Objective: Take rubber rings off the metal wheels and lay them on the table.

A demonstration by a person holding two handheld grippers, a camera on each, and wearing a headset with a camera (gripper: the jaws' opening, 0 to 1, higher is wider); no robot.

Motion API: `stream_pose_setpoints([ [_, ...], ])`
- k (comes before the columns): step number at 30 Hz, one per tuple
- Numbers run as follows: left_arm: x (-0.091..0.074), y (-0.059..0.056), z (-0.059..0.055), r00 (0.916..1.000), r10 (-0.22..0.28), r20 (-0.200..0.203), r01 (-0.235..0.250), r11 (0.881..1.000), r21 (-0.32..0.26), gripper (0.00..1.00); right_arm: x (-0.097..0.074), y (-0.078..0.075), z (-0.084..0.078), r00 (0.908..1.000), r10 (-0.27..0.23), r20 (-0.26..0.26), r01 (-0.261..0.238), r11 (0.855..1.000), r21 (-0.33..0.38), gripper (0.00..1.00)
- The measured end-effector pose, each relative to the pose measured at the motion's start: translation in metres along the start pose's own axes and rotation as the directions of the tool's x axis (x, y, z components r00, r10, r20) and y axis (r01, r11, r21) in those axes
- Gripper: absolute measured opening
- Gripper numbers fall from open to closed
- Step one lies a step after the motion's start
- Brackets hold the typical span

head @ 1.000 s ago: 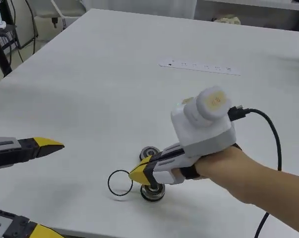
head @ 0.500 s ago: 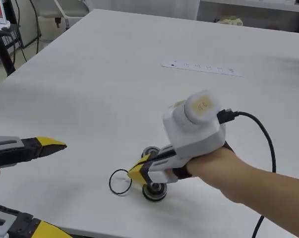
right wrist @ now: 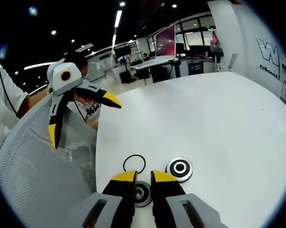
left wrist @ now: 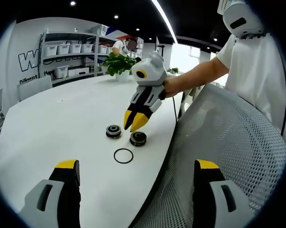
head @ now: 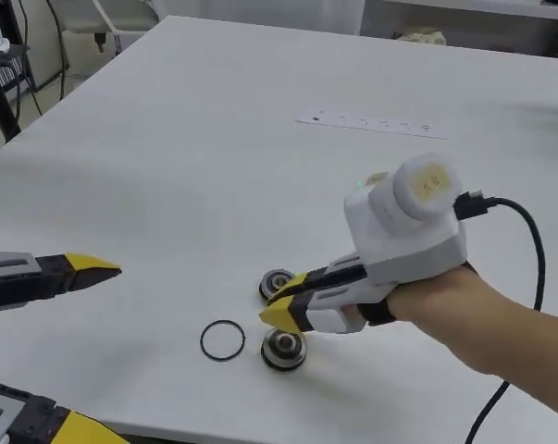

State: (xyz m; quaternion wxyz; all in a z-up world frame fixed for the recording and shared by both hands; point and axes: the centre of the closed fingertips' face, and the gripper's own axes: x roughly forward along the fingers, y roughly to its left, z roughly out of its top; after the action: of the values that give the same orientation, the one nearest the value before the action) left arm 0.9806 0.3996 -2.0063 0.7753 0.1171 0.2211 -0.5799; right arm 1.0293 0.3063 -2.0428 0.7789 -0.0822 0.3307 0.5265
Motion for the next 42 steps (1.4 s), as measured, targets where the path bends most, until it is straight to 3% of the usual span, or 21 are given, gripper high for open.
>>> stream_pose_setpoints([
  [4,0.000,-0.001,0.000,0.9998,-0.009,-0.016,0.010,1.000,0.017,0.99,-0.015,0.000,-0.006,0.9997,-0.007,0.023,0.007,1.000,0.016,0.11],
  [8,0.002,-0.003,0.004,0.9994,-0.033,-0.009,0.033,0.999,0.004,0.99,-0.026,0.001,-0.015,0.9995,-0.020,0.024,0.021,1.000,-0.016,0.13],
  [11,0.003,-0.004,0.006,0.9989,-0.044,-0.014,0.044,0.999,0.014,0.99,-0.029,0.000,-0.023,0.9994,-0.031,0.012,0.031,0.999,-0.025,0.14],
  [19,0.009,-0.014,0.007,0.9932,-0.090,-0.075,0.096,0.992,0.082,0.99,-0.027,-0.001,-0.038,0.9991,-0.043,0.005,0.043,0.999,-0.003,0.18],
  [22,0.012,-0.020,0.009,0.9855,-0.123,-0.116,0.137,0.983,0.121,0.99,-0.024,-0.001,-0.041,0.9992,-0.038,0.008,0.038,0.999,0.007,0.20],
  [25,0.018,-0.024,0.015,0.9821,-0.135,-0.131,0.155,0.976,0.155,0.99,-0.020,0.001,-0.042,0.9993,-0.036,0.013,0.036,0.999,0.016,0.20],
  [27,0.024,-0.030,0.016,0.9752,-0.161,-0.152,0.193,0.954,0.229,0.99,-0.018,0.002,-0.041,0.9995,-0.028,0.016,0.028,0.999,0.018,0.20],
  [28,0.026,-0.031,0.017,0.9742,-0.164,-0.155,0.198,0.949,0.244,0.98,-0.017,0.003,-0.041,0.9995,-0.027,0.018,0.027,0.999,0.017,0.20],
  [31,0.039,-0.036,0.020,0.9688,-0.186,-0.164,0.223,0.943,0.246,0.98,-0.015,0.004,-0.042,0.9996,-0.022,0.016,0.022,1.000,0.011,0.21],
  [35,0.054,-0.040,0.021,0.9659,-0.207,-0.155,0.241,0.938,0.249,0.92,-0.013,0.006,-0.042,0.9997,-0.017,0.017,0.017,1.000,0.013,0.22],
  [38,0.064,-0.039,0.021,0.9626,-0.223,-0.154,0.256,0.936,0.241,0.94,-0.012,0.006,-0.043,0.9996,-0.021,0.016,0.021,1.000,0.001,0.23],
  [42,0.078,-0.029,0.031,0.9753,-0.198,-0.097,0.216,0.951,0.224,0.93,-0.011,0.006,-0.044,0.9996,-0.022,0.017,0.022,1.000,-0.001,0.24],
])
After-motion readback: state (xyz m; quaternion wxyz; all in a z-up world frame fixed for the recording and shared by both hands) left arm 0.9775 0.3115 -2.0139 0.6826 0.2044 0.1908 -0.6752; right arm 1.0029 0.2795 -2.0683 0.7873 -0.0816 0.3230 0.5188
